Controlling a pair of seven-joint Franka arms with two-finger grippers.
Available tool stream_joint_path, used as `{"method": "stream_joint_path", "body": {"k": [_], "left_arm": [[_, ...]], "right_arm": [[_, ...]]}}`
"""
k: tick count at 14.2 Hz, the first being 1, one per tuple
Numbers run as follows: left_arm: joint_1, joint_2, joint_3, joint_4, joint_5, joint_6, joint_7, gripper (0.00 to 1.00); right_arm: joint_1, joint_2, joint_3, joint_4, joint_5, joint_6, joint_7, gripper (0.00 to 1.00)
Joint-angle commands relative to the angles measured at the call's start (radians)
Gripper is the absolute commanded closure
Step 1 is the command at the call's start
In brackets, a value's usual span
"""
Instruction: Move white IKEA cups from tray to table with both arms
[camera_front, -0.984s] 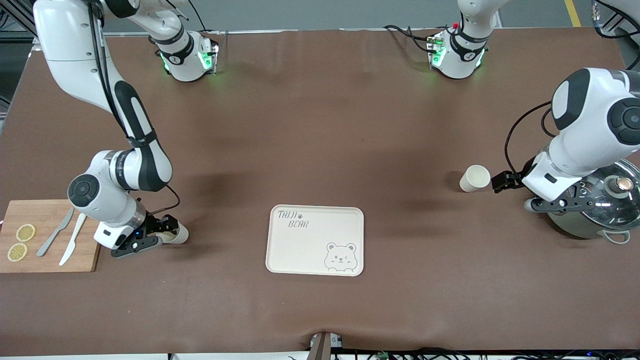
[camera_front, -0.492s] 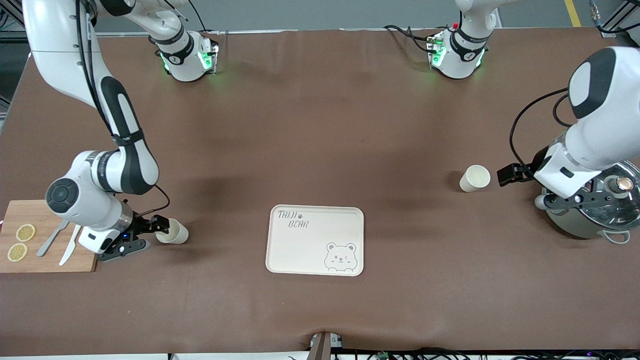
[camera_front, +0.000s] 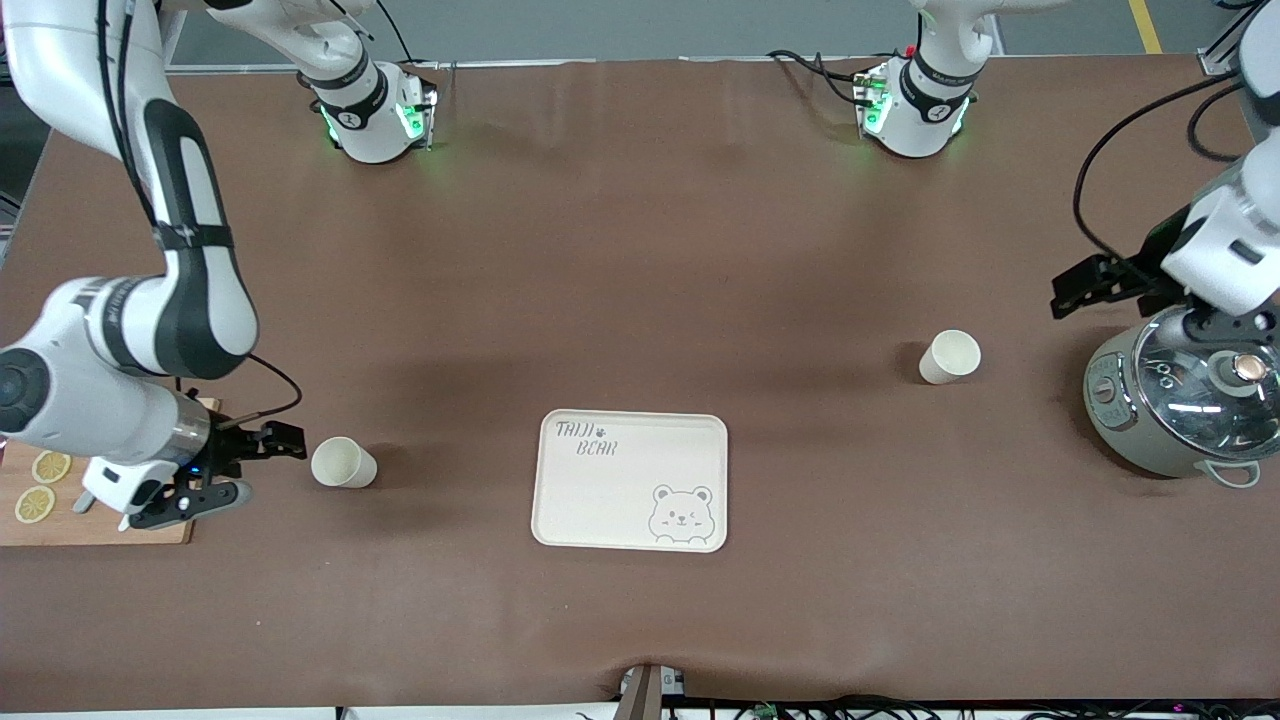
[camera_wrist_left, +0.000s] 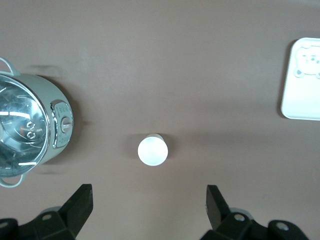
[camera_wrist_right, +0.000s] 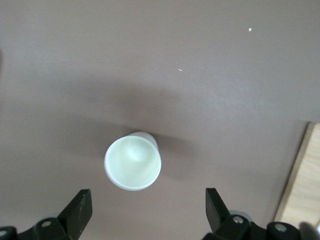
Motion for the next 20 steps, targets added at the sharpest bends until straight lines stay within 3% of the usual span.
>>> {"method": "stream_joint_path", "body": {"k": [1,8,14,17,20], "left_arm": [[0.000,-0.053,0.014,-0.010,-0.035,-0.034,0.026,0.00],[-0.014,-0.110,0.020,-0.005,-0.032,-0.079,0.041,0.00],[-0.085,-0.034,0.031,0.097,-0.040,-0.077,-0.017,0.00],[-0.089,-0.032,0.031,0.099,-0.038,-0.077,-0.002,0.00],[-0.091,-0.030,0.031,0.097,-0.008,-0.066,0.021,0.00]], "right_arm": [[-0.020,-0.078,0.014,0.007,0.006,-0.087,0.079,0.00],[-0.018,-0.197,0.011,0.009,-0.008,-0.239,0.231,0.00],[-0.009,-0.257,0.014,0.056,-0.060,-0.295,0.327,0.00],[-0.014,-0.274,0.009,0.075,-0.066,-0.320,0.328,0.00],[-0.007,-0.276,0.018,0.076,-0.135,-0.315,0.337,0.00]]}}
